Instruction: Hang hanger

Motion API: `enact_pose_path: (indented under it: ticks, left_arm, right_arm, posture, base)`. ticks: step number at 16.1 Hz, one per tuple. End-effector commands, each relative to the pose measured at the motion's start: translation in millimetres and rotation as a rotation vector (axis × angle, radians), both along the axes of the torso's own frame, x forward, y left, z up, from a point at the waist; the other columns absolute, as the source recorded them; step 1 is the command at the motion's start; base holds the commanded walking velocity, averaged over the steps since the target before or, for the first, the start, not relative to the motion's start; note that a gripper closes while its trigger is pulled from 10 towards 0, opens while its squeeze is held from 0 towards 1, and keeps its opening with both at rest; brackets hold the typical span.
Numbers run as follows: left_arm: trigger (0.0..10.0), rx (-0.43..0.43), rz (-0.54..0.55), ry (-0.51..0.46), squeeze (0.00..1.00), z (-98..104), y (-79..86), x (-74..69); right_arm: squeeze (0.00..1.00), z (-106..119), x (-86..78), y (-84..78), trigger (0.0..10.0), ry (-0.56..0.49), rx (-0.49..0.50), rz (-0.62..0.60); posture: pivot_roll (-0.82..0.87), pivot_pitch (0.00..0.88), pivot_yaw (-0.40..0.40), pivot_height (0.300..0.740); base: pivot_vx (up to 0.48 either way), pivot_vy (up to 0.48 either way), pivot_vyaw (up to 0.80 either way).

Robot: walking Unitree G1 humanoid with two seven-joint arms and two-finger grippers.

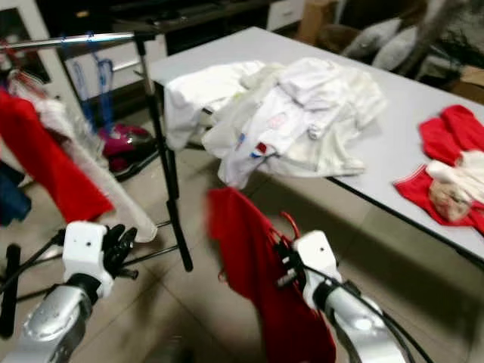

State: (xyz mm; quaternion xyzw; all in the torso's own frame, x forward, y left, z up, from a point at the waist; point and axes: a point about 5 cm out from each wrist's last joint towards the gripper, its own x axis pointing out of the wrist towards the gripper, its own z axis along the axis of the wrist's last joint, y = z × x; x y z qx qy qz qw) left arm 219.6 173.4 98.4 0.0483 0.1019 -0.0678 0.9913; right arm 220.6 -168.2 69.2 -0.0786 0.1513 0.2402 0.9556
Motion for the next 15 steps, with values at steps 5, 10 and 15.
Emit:
enact_pose_path:
  ticks: [5,10,15]
  left_arm:
    - [10.0,0.018,-0.002,-0.003,0.00,1.8,-3.5,2.3]
    - [10.0,0.031,-0.045,-0.002,0.00,1.3,-7.2,7.3]
    - [10.0,0.021,-0.030,0.029,0.00,-1.1,-5.1,8.4]
  right_arm:
    - [0.00,2.0,11.4,3.6,10.0,-0.021,0.009,0.066]
    - [0.00,4.4,9.3,4.0,10.0,-0.037,-0.015,0.127]
    - [0.00,3.9,13.5,8.2,10.0,-0.039,-0.006,0.167]
  posture:
    - [0.09,0.014,-0.051,0.740]
    - [0.07,0.007,-0.027,0.740]
    - [0.10,0.010,-0.044,0.740]
  base:
    - [0.000,-0.348,0.79]
    - [0.000,-0.321,0.79]
    - [0.000,0.160,0.79]
